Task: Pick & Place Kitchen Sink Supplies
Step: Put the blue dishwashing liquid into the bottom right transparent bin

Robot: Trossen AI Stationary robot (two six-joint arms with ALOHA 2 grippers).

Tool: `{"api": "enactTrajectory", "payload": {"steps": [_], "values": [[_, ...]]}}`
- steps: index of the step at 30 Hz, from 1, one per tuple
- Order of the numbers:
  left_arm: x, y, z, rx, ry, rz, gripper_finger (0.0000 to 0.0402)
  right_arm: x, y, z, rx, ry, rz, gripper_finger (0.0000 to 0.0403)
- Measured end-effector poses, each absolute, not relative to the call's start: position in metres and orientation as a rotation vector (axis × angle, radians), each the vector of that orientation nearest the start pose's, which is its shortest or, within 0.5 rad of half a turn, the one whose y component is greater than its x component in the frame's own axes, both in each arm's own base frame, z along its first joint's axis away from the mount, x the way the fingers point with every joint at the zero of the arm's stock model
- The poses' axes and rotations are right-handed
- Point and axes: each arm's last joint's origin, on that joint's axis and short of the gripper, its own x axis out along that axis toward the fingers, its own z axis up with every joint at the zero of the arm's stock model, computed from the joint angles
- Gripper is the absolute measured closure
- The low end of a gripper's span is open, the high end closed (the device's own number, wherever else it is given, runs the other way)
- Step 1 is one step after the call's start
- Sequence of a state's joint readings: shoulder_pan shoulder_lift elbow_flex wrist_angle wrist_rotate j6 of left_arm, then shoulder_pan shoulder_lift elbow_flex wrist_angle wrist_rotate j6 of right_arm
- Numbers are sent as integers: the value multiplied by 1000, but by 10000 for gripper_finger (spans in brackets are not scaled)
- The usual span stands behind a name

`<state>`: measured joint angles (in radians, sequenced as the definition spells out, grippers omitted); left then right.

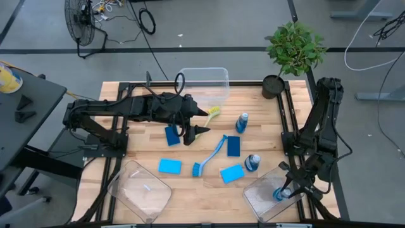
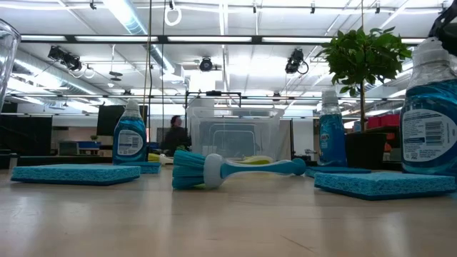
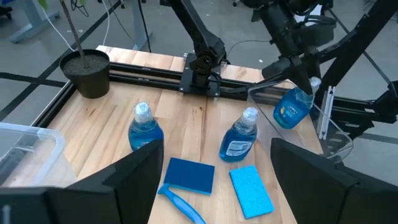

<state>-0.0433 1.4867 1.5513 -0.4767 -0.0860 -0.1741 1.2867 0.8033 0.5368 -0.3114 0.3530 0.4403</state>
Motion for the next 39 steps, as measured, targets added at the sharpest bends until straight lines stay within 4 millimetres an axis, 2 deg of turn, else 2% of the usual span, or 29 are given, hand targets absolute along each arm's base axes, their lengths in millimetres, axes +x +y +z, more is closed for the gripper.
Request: {"api": "enactTrajectory", "payload": {"steps": [11, 31, 39], "values": [[327, -12, 403, -143, 409, 78, 104, 41, 162, 218, -12, 552, 783, 280], [327, -12, 403, -144, 410, 78, 104, 34, 160, 212, -49, 575, 737, 279], [327, -12, 403, -144, 410, 78, 104, 33, 160, 212, -2, 609, 738, 240]]}}
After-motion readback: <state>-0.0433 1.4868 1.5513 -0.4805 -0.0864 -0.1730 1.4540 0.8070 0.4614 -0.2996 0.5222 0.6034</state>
